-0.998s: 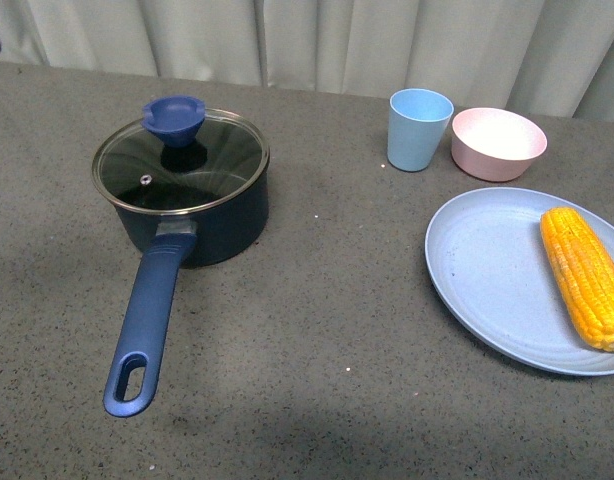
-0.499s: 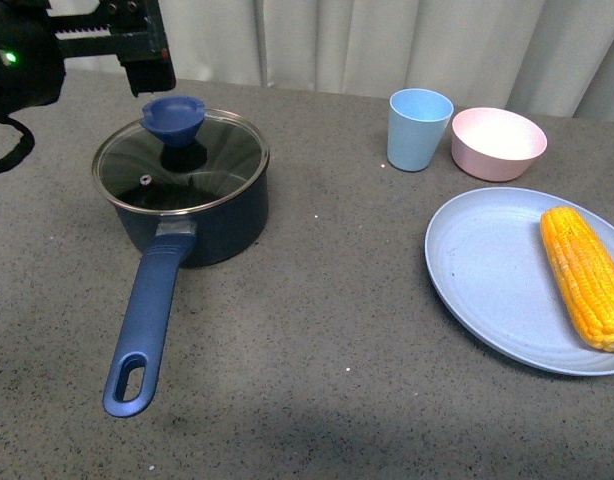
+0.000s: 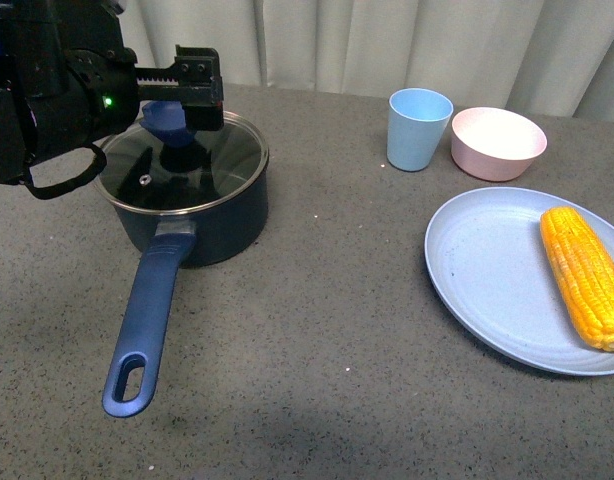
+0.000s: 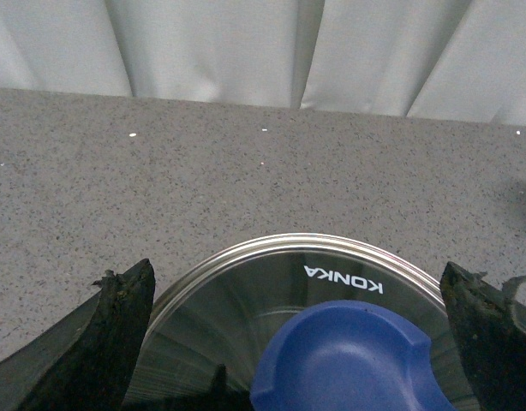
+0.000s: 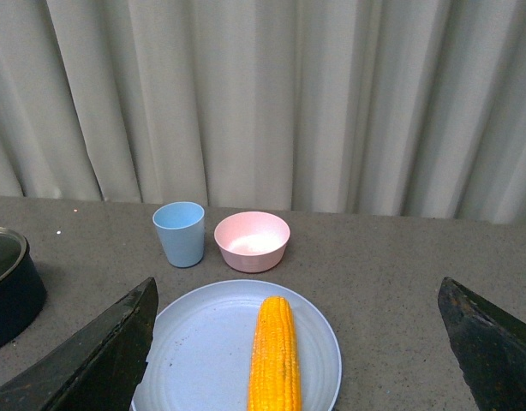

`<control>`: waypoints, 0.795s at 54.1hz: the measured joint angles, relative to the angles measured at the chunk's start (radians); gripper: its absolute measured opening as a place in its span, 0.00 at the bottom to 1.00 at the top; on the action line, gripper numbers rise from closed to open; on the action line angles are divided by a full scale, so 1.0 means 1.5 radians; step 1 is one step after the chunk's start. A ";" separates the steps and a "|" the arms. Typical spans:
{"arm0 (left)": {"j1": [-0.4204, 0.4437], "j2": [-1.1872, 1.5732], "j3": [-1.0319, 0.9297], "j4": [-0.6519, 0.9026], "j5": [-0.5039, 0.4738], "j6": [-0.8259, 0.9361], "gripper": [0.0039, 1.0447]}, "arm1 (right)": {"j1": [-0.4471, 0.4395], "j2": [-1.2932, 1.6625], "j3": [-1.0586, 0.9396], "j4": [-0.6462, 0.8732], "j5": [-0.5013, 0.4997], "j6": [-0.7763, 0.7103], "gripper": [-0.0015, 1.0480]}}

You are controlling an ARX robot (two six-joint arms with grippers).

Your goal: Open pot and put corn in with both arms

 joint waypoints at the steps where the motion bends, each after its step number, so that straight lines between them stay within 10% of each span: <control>1: 0.000 0.002 0.001 0.000 0.000 0.001 0.94 | 0.000 0.000 0.000 0.000 0.000 0.000 0.91; 27: -0.004 0.022 0.003 -0.012 0.020 0.015 0.94 | 0.000 0.000 0.000 0.000 0.000 0.000 0.91; 43: -0.007 0.021 0.003 -0.011 0.035 0.020 0.58 | 0.000 0.000 0.000 0.000 0.000 0.000 0.91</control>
